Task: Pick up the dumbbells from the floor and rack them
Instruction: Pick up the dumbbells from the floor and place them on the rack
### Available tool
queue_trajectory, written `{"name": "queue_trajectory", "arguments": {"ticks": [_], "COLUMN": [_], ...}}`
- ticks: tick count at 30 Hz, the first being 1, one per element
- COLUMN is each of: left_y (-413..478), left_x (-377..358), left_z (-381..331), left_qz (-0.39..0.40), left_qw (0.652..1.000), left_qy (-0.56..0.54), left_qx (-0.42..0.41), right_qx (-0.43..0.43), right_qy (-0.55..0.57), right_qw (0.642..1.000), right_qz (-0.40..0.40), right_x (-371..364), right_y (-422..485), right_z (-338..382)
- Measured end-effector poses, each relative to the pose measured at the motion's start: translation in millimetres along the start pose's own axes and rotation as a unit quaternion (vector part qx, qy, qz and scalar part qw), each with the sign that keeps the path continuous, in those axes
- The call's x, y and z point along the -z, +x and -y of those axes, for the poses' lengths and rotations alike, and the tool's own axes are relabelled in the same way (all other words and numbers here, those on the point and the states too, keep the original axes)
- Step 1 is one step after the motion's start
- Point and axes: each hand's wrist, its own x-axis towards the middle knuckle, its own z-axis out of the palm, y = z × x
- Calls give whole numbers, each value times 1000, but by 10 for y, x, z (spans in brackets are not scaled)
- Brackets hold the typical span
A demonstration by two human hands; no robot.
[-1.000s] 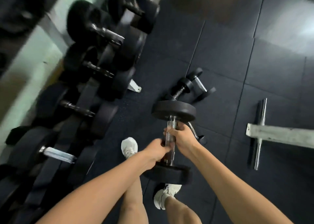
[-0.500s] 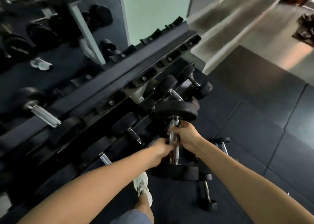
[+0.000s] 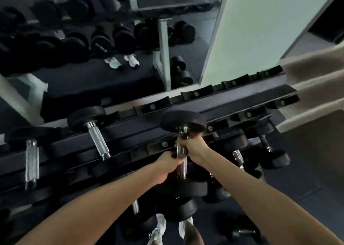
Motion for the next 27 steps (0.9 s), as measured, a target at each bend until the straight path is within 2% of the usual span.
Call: {"name": "queue_trajectory", "arguments": {"ticks": [5,9,14,21,27], "left_y": [301,520,764,879,847], "left_x": [312,522,657,734,771], "left_z": [-269,-437,-482,-419,-479], "left_qz": [-79,-114,-120,-104,-96], "left_qw": [996,989,984,985,989], "left_qy": [-48,-89,-130,-134,-102], "left_qx": [5,4,18,32,37], "right_qx": [1,9,17,-16,-9], "right_qy": [-54,-88,-124,-93,-156], "right_qw": [995,990,982,984,976], "right_qz": [78,107,143,154,151], "right_x": [-310,-533,-689,-698,-675], "right_y": [535,861,1156,1302,1269], "right_z": [358,574,657,602,668]}}
